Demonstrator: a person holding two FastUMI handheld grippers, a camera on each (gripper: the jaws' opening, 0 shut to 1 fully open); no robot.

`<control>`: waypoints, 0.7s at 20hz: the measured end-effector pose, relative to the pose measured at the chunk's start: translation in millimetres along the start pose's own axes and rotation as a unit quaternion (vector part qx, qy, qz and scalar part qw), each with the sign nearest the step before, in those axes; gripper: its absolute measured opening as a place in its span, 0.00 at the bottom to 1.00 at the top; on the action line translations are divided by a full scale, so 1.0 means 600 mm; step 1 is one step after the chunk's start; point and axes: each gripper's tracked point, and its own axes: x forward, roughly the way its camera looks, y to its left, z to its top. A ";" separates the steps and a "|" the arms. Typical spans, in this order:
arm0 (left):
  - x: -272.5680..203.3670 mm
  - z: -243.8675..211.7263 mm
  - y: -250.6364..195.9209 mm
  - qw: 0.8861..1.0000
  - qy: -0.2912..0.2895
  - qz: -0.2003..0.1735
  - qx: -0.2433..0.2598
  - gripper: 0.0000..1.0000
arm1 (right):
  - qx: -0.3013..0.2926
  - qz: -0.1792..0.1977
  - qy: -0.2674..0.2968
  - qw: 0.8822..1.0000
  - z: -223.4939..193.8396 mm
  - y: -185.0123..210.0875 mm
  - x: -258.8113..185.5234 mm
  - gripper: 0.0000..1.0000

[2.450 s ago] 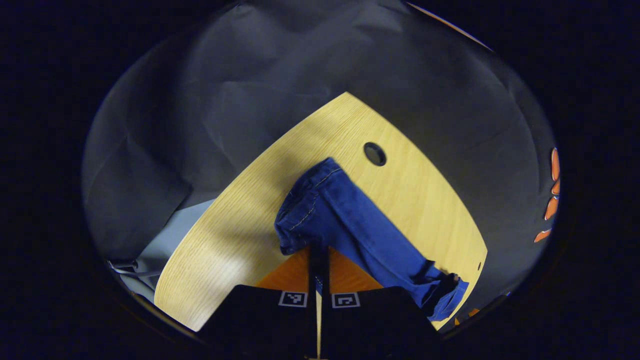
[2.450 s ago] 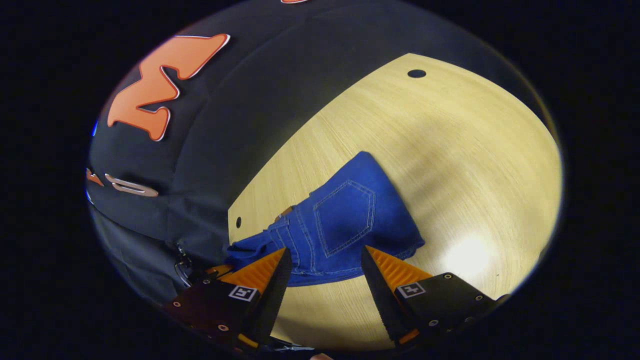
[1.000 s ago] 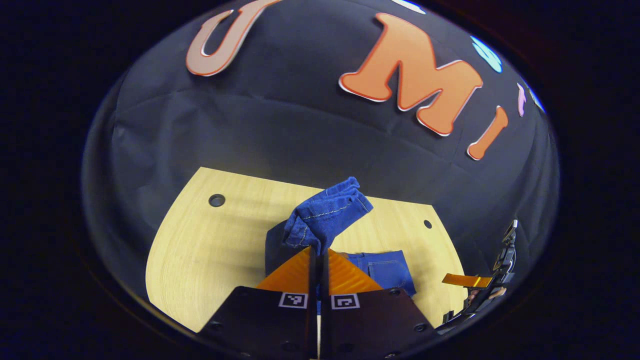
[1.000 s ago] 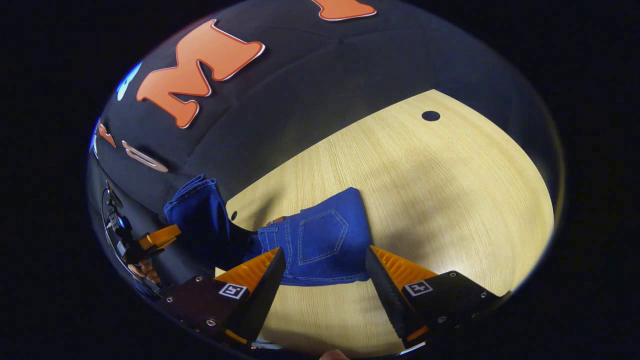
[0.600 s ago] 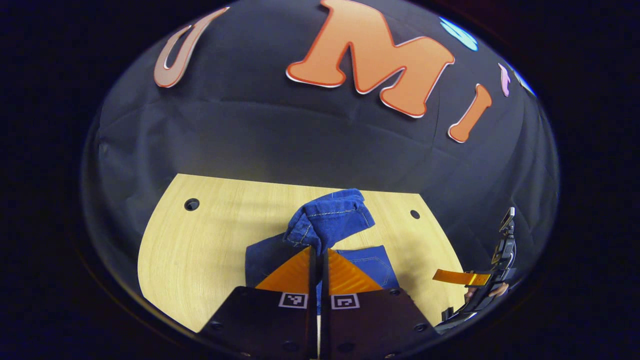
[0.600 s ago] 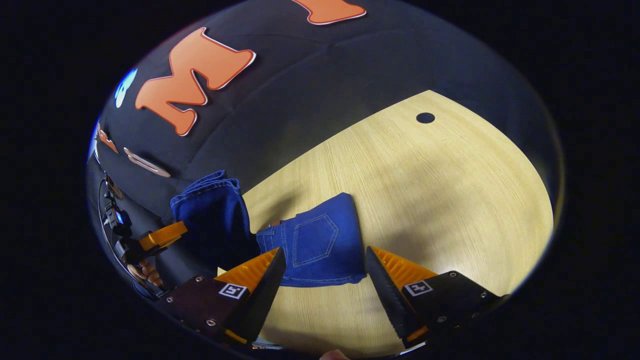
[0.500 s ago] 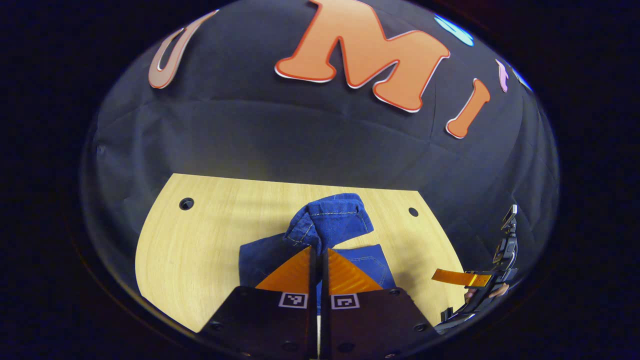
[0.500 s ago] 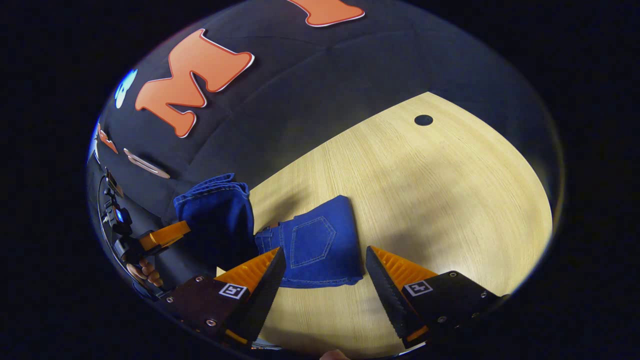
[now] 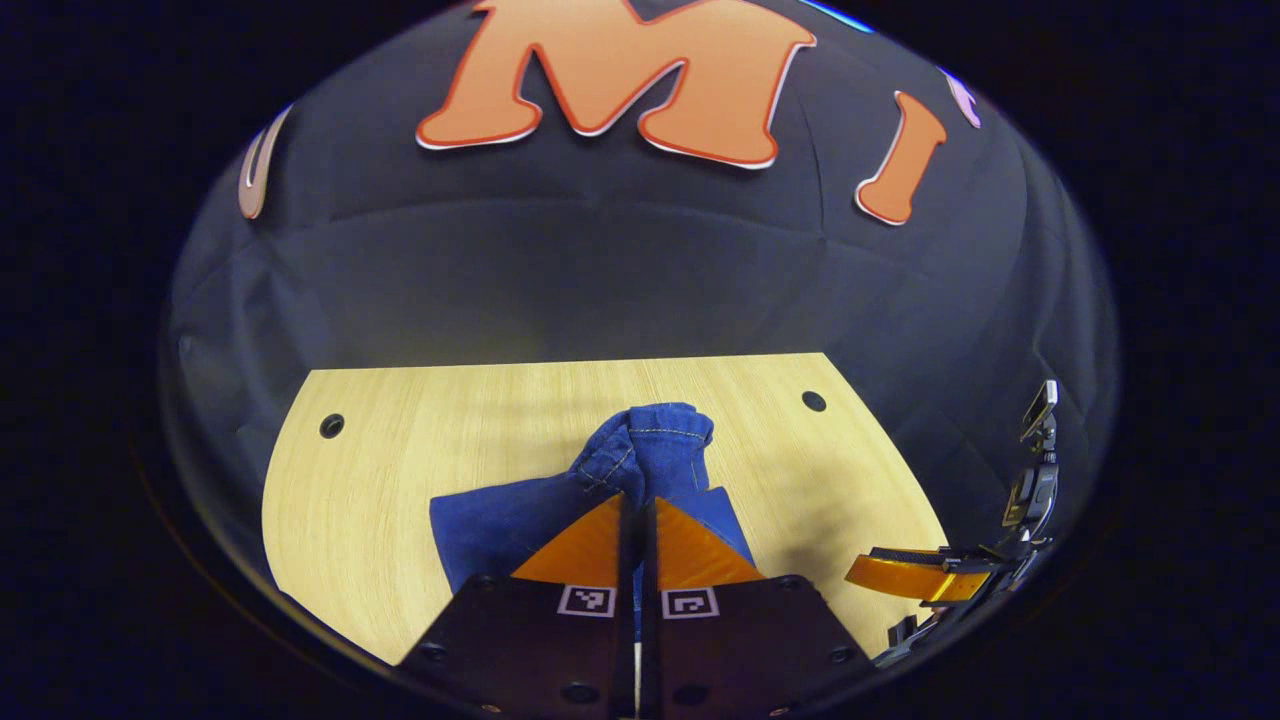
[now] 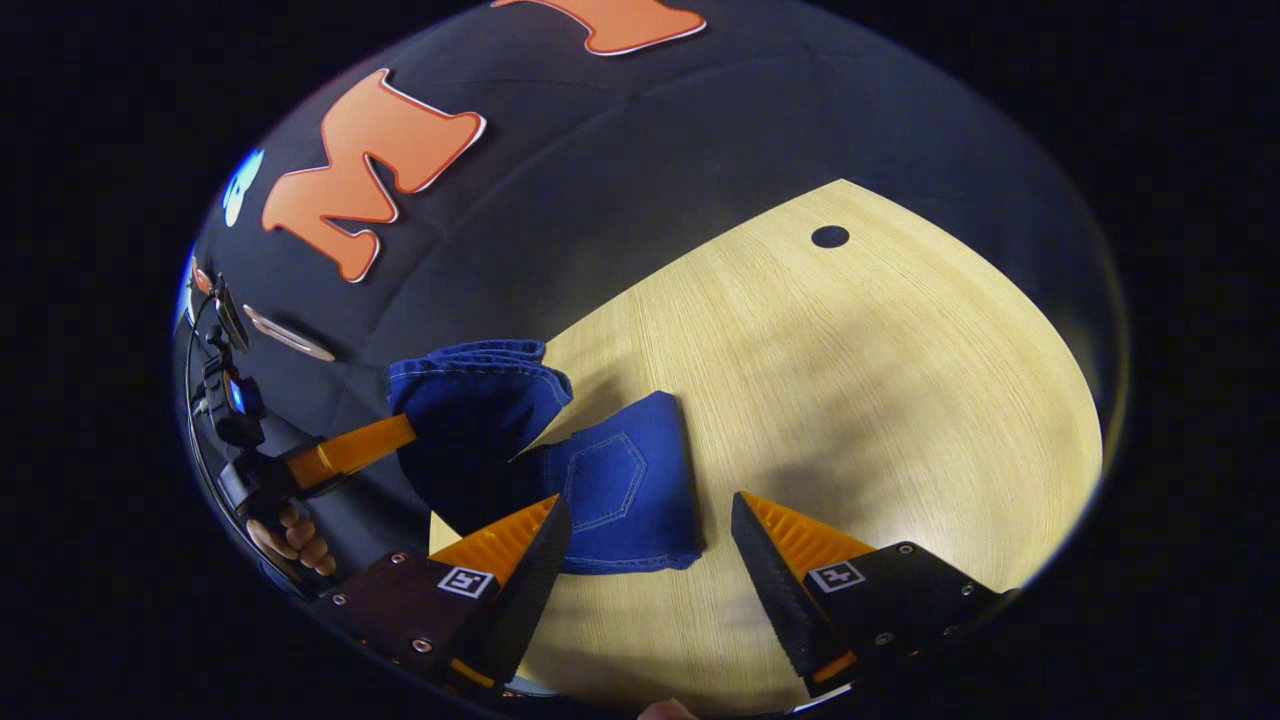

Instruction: Grasp the waist and the cuffs of the jeans and fold them to make the two legs overlap; first hold the waist and fold one-third of the jeans toward the cuffs, then hold the cuffs and fold the remaining one-third in the same direction to finish folding.

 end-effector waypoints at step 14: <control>0.077 -0.041 -0.055 1.000 0.010 0.009 -0.020 0.02 | 0.016 -0.011 0.012 1.000 -0.008 -0.037 0.004 0.98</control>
